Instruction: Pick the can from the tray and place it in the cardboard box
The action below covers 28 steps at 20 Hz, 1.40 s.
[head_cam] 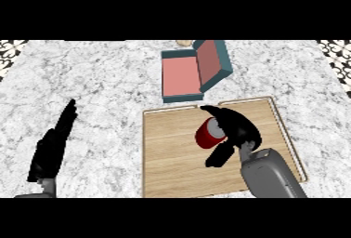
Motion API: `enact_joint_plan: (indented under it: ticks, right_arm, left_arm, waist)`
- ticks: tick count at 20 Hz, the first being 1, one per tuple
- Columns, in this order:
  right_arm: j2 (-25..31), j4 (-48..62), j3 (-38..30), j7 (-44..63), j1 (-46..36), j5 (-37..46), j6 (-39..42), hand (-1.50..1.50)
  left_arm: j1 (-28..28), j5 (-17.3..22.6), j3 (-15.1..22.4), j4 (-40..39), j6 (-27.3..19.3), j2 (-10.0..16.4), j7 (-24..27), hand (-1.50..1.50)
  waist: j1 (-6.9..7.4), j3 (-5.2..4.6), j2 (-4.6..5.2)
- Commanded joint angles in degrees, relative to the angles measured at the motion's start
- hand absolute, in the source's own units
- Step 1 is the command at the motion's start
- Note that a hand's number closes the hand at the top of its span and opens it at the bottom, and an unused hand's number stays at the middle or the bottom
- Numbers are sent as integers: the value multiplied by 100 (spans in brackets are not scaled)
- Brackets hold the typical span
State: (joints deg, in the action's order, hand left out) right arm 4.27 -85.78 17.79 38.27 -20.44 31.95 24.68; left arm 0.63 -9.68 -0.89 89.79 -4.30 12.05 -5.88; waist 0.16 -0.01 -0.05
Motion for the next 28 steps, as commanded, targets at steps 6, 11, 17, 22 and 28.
enact_joint_plan:
  ticks: [6, 11, 17, 22, 28]
  right_arm:
    - [357, -17, 62, -752, 63, 936, -603, 150]
    - [134, 253, -112, -830, -360, 1248, -896, 150]
    - [401, -340, -170, 499, 298, 2226, -1378, 150]
    - [852, -422, -439, 1549, 989, 3250, -1883, 150]
    - [576, -1927, -172, 2470, 1161, 3858, -1358, 150]
  left_arm:
    - [16, 24, -103, 12, 209, -11, 46, 0]
    - [-204, -117, -201, 78, 123, -11, -270, 0]
    - [43, 87, -395, -91, 281, 97, 82, 0]
    - [164, 104, -361, 8, 276, 34, 150, 0]
    - [19, 26, -311, 177, 307, 12, -68, 0]
  waist:
    - [10, 3, 3]
    - [6, 2, 4]
    - [-79, -4, -26]
    - [-134, -7, -36]
    - [-42, -1, -15]
